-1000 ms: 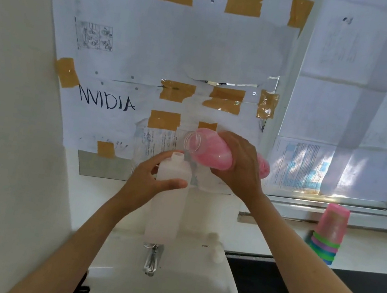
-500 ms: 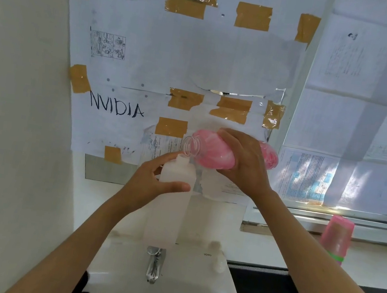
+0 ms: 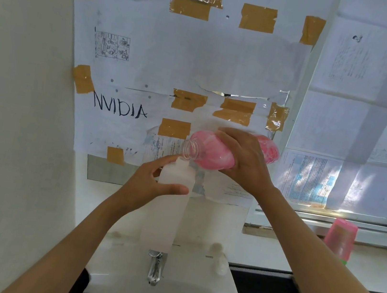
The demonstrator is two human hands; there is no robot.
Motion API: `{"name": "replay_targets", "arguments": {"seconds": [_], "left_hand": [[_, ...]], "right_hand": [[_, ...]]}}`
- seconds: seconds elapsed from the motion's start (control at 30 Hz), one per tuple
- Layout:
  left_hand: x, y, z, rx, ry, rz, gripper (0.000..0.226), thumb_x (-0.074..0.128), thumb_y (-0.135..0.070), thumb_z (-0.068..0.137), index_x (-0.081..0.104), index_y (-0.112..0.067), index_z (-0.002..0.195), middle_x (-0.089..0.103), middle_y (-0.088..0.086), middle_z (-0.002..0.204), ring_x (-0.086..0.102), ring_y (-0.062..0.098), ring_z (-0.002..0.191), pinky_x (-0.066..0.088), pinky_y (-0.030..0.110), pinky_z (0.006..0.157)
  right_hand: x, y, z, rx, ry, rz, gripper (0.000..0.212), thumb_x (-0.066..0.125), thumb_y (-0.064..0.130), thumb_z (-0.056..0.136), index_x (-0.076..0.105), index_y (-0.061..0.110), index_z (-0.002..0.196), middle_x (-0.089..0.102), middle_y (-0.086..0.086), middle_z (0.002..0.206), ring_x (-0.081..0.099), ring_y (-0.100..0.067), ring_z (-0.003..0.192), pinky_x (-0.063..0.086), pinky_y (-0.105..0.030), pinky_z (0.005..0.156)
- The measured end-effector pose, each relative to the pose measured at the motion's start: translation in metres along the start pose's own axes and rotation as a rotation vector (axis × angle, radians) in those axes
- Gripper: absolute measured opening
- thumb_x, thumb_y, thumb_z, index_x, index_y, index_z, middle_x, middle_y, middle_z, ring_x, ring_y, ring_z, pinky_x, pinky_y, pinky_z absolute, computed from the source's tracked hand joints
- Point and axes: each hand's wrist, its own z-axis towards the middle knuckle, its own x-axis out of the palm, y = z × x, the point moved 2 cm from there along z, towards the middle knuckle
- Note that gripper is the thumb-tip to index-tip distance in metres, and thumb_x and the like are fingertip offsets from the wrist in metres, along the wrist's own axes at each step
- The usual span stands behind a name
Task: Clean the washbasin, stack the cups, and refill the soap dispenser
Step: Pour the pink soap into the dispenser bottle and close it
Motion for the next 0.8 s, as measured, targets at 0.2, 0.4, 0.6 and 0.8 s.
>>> {"name": "replay_targets", "arguments": {"seconds": [0.2,0.4,0.6,0.8], "left_hand": [[-0.003,-0.002,0.0,0.022,0.014,0.006,0.062,0.085,-0.034,0.055,0.048,-0.05,0.102,0.058,-0.02,0.104,0.059,0.002,0.094,0.052,0.01,0.063],[-0.005,-0.002,0.0,0.013,0.017,0.012,0.056,0.083,-0.031,0.06,0.048,-0.051,0.1,0.057,-0.022,0.101,0.061,-0.007,0.085,0.052,0.014,0.064],[-0.006,0.001,0.002,-0.014,0.016,0.047,0.079,0.072,-0.057,0.04,0.047,-0.044,0.114,0.057,-0.012,0.113,0.057,0.013,0.104,0.05,0.032,0.088],[-0.007,0.0,0.004,-0.016,0.029,0.058,0.081,0.075,-0.067,0.033,0.046,-0.051,0.107,0.056,-0.016,0.111,0.057,0.012,0.104,0.049,0.031,0.088]], "right_hand": [[0.002,0.001,0.004,-0.006,0.021,0.02,0.062,0.061,0.049,0.072,0.042,0.017,0.122,0.061,-0.019,0.117,0.044,-0.023,0.111,0.041,-0.045,0.092],[0.006,-0.001,0.005,-0.001,0.035,0.024,0.064,0.062,0.049,0.072,0.041,0.017,0.122,0.06,-0.019,0.118,0.043,-0.023,0.113,0.041,-0.046,0.093],[0.01,-0.004,0.007,-0.018,0.04,0.014,0.064,0.063,0.05,0.071,0.041,0.018,0.123,0.06,-0.018,0.119,0.046,-0.025,0.113,0.042,-0.046,0.093],[0.014,-0.008,0.006,-0.02,0.048,0.021,0.068,0.07,0.046,0.069,0.04,0.017,0.124,0.06,-0.019,0.12,0.044,-0.024,0.114,0.041,-0.046,0.094]]}}
